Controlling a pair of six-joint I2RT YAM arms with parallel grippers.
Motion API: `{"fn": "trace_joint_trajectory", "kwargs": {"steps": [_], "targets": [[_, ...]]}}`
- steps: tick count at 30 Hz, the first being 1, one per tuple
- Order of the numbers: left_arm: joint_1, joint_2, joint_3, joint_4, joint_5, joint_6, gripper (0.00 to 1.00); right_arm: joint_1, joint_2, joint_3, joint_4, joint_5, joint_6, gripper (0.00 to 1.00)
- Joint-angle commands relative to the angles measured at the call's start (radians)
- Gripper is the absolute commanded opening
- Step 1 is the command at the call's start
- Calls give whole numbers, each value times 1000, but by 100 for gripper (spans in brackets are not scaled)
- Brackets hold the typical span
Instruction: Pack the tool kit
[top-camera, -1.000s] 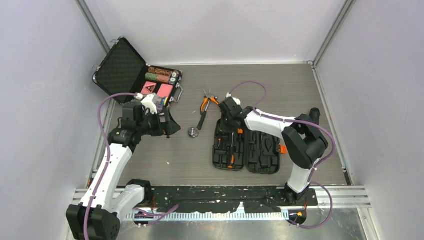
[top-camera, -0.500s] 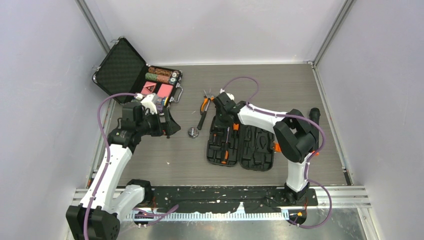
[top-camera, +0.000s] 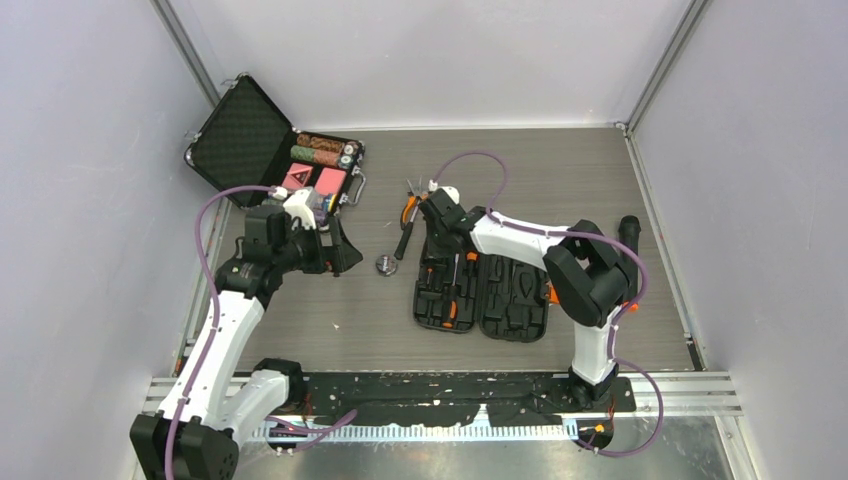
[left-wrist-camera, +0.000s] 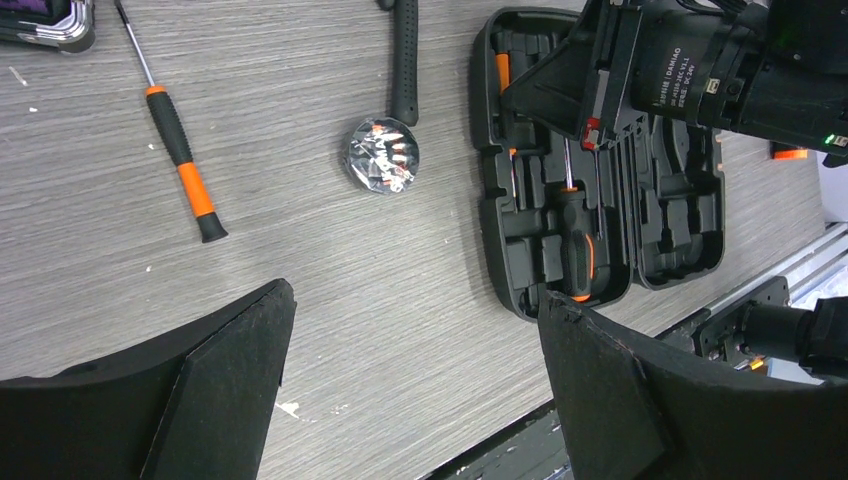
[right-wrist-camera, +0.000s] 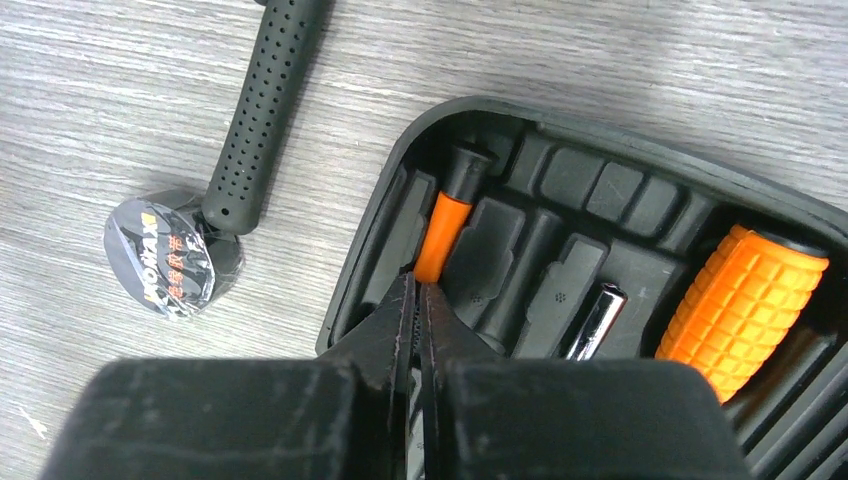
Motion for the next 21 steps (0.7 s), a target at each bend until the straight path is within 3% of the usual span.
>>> {"fn": "trace_joint_trajectory", "kwargs": {"steps": [1,8,13,17,21], "targets": [[-12,-17,2,6,5,27,92,6,188,-211,-346,74,-139,5],[-14,-25,1,6,-4,36,92,105,117,-267,-343,-91,-174,5],[-17,-27,0,10,-5,39,92,125,9,-305,-360,-126,-192,5],[-17,-22,2,9,-16,37,92,121,-100,-226,-388,-101,-203,6],[-17,-14,1,5,-47,34,92,108,-140,-42,-387,-88,-207,8]]}}
